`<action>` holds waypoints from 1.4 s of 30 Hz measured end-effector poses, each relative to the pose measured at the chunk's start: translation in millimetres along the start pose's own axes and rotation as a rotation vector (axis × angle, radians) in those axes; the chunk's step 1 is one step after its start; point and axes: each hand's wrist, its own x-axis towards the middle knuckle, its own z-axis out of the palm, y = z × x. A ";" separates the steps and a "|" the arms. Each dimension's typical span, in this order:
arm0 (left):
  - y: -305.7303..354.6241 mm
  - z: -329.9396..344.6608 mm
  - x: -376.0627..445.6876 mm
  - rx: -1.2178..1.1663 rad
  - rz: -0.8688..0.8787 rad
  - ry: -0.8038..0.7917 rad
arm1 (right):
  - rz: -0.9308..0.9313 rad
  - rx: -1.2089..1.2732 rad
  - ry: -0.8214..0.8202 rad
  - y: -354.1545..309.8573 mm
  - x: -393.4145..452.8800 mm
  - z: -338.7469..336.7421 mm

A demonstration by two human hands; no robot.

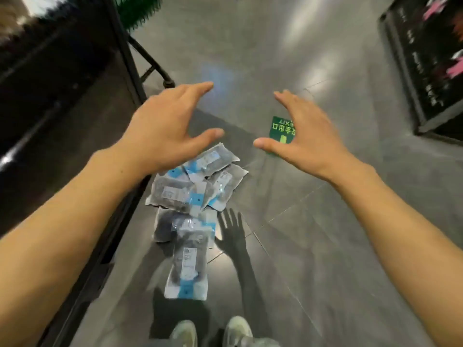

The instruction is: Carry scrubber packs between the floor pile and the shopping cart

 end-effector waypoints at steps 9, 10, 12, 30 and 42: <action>-109.9 272.4 -64.5 0.077 -0.027 -0.023 | -0.157 -0.030 0.043 97.1 -0.4 287.0; -116.3 287.2 -68.8 0.085 -0.018 -0.022 | -0.181 -0.049 0.046 102.6 -0.2 303.4; -128.2 308.8 -75.9 0.077 -0.029 -0.007 | -0.202 -0.059 0.055 110.3 -0.9 327.7; -198.7 484.7 -259.2 -0.789 -1.088 -0.236 | -0.156 -0.001 0.014 89.2 -20.9 352.6; -169.5 471.5 -271.2 -1.194 -1.066 -0.296 | -0.195 0.022 -0.085 70.7 -18.0 383.5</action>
